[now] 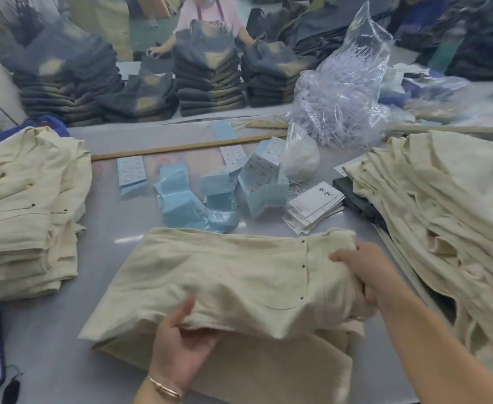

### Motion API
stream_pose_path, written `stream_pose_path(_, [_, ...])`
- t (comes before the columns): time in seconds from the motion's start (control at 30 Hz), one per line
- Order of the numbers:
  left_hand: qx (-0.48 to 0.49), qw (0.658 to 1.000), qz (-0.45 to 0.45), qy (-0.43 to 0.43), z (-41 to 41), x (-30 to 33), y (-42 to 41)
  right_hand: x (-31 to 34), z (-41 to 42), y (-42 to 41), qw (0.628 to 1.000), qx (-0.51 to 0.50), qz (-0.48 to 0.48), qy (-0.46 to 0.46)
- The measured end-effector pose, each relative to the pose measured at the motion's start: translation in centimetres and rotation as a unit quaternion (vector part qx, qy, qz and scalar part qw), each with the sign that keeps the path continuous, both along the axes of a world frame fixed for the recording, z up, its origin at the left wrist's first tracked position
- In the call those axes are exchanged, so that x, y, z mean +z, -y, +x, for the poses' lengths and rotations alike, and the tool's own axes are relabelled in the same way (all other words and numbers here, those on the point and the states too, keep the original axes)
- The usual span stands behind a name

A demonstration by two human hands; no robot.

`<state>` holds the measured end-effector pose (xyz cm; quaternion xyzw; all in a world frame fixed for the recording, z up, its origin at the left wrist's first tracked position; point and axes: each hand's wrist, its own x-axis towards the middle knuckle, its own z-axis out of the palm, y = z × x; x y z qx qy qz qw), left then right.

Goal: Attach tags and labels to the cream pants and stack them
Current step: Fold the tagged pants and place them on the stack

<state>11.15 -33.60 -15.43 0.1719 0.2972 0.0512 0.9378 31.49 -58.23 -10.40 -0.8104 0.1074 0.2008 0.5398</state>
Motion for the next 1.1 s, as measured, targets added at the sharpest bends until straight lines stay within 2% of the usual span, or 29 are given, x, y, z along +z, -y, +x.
stream_pose_path(0.07, [0.012,0.996,0.037,0.077,-0.6,1.2,-1.8,2.1,-0.4,-0.1,0.989,-0.001,0.123,-0.077])
stream_pose_path(0.1, [0.046,0.99,0.1,0.09,-1.3,1.8,-3.0,2.7,-1.0,0.0,0.98,0.014,0.164,-0.11])
stream_pose_path(0.17, [0.046,0.977,0.179,0.108,-2.6,2.3,-4.6,2.6,-2.5,0.3,0.971,0.064,0.174,-0.149])
stream_pose_path(0.2, [0.033,0.977,0.196,0.08,-3.2,1.4,-5.2,2.2,-3.4,0.5,0.975,0.099,0.131,-0.152])
stream_pose_path(0.23, [0.012,0.977,0.21,-0.022,-4.2,0.6,-5.8,1.7,-4.5,0.5,0.977,0.144,0.063,-0.143])
stream_pose_path(0.27, [0.004,0.956,0.262,-0.131,-5.2,-0.9,-6.4,1.0,-5.7,0.5,0.971,0.202,-0.021,-0.123])
stream_pose_path(0.3, [-0.001,0.938,0.286,-0.195,-5.9,-1.7,-6.5,0.2,-6.8,0.4,0.951,0.268,-0.121,-0.097])
stream_pose_path(0.4, [-0.025,0.907,0.323,-0.268,-5.2,-2.3,-5.5,-2.6,-9.6,-0.2,0.829,0.413,-0.377,0.01])
stream_pose_path(0.43, [-0.022,0.899,0.33,-0.287,-5.0,-2.3,-5.3,-3.5,-10.3,-0.4,0.807,0.421,-0.413,0.032])
stream_pose_path(0.47, [-0.024,0.891,0.338,-0.303,-4.7,-2.3,-5.2,-4.2,-10.8,-0.6,0.802,0.416,-0.425,0.047])
stream_pose_path(0.67, [0.014,0.899,0.312,-0.306,-4.0,-4.7,-5.1,-5.8,-9.4,-1.3,0.869,0.324,-0.365,0.085])
stream_pose_path(0.83, [0.032,0.911,0.296,-0.286,-4.1,-4.7,-3.8,-6.5,-6.6,-1.4,0.881,0.304,-0.344,0.111])
stream_pose_path(0.9, [0.017,0.913,0.284,-0.293,-4.3,-4.1,-2.7,-6.3,-5.1,-1.1,0.899,0.28,-0.313,0.126])
stream_pose_path(0.97, [-0.072,0.9,0.284,-0.323,-4.9,-2.9,-1.5,-6.0,-3.9,-0.5,0.916,0.232,-0.283,0.166])
stream_pose_path(1.03, [-0.252,0.865,0.263,-0.346,-6.0,-1.6,-0.8,-6.0,-3.1,0.4,0.894,0.198,-0.305,0.263])
stream_pose_path(1.1, [-0.417,0.826,0.241,-0.293,-6.9,-0.7,-0.5,-6.3,-3.1,1.3,0.862,0.173,-0.319,0.354])
